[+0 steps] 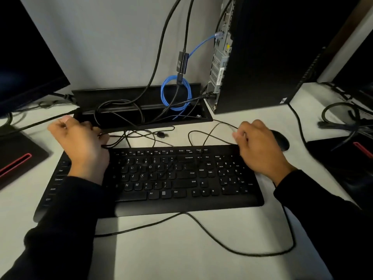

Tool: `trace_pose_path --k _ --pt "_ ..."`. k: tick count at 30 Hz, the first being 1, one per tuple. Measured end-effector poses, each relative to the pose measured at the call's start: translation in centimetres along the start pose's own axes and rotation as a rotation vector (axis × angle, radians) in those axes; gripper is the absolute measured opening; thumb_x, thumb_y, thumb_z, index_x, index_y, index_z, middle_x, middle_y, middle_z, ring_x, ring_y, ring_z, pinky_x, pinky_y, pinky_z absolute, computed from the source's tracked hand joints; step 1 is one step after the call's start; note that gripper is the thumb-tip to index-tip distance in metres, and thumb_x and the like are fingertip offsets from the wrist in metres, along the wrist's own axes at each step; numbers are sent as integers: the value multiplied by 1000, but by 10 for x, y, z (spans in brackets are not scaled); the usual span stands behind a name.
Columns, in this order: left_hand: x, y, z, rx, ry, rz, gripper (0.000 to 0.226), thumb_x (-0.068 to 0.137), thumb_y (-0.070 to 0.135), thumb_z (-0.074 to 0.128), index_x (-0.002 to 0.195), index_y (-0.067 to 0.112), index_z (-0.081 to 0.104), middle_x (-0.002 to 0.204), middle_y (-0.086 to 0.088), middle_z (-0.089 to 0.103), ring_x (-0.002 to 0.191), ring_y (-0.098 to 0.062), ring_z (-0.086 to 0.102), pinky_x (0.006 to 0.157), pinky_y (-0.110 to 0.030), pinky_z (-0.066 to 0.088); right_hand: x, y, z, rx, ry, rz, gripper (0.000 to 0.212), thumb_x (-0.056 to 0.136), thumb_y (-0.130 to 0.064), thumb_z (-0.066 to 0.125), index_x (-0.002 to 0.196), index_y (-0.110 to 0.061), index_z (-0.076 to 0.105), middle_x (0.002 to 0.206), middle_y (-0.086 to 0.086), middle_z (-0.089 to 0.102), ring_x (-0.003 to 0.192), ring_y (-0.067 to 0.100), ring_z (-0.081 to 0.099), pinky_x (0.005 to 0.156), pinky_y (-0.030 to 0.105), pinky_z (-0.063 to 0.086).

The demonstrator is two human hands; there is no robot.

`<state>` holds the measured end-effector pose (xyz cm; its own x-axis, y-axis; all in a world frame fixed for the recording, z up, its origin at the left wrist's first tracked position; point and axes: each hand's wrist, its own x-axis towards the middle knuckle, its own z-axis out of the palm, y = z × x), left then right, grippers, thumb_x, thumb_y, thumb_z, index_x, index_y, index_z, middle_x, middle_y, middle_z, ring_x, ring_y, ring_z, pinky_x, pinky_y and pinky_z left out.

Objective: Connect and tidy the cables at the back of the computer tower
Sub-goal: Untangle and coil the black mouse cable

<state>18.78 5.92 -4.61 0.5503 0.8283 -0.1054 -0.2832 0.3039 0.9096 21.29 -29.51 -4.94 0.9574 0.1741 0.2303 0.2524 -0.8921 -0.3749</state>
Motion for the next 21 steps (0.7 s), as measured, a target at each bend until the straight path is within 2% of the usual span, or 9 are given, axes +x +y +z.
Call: trace_pose_path --k 3,6,9,11,12,14,16,19,21 --pt "7 -1 -4 40 9 106 9 106 25 29 98 25 30 66 7 39 49 -9 35 46 -22 27 4 6 -9 63 220 39 24 106 -32 49 86 -19 52 82 2 59 73 15 51 65 23 34" --pt "3 -2 -8 255 -117 369 12 99 23 41 109 26 34 71 10 44 56 -7 42 56 -34 38 6 8 -16 193 303 166 26 108 -34 49 90 -15 53 67 -1 60 63 8 56 58 15 35" --pt "-2 -8 -8 586 -261 524 30 93 19 52 123 24 52 100 -2 55 84 -9 53 82 -17 46 4 8 -20 260 379 191 24 107 -33 52 91 -15 51 57 -1 52 51 7 51 56 19 35" --pt "-5 -10 -6 754 -295 582 30 94 19 55 123 19 61 112 -11 58 88 -8 54 80 -2 36 6 9 -24 336 442 226 23 106 -34 54 91 -16 51 57 1 49 48 7 48 50 15 34" --pt "-8 -10 -5 778 -319 585 25 96 19 55 120 18 63 108 -10 62 82 -2 54 75 -1 35 8 14 -25 382 479 267 23 105 -36 54 91 -19 52 59 2 50 50 9 47 51 18 36" --pt "-16 -8 -4 761 -358 557 17 99 21 55 113 20 65 93 -4 65 75 -1 57 75 -10 43 16 26 -30 513 558 425 21 100 -47 53 86 -31 53 67 4 53 59 15 50 58 27 44" --pt "-18 -8 -5 755 -378 539 15 101 27 54 110 25 65 88 0 67 79 -15 63 79 -29 50 20 34 -40 715 624 602 20 93 -55 50 78 -42 51 71 2 51 62 21 49 57 31 43" --pt "-12 -7 -8 723 -359 494 18 100 37 52 108 28 64 88 1 69 83 -28 69 79 -43 57 21 48 -57 1107 668 755 26 106 -35 39 81 -28 42 59 -9 39 42 11 39 44 15 28" --pt "-12 -6 -9 707 -381 478 24 99 46 51 113 30 62 86 2 69 78 -26 69 77 -47 59 15 51 -68 1307 634 787 32 110 -30 26 79 -24 35 43 -14 43 37 4 44 42 12 29"
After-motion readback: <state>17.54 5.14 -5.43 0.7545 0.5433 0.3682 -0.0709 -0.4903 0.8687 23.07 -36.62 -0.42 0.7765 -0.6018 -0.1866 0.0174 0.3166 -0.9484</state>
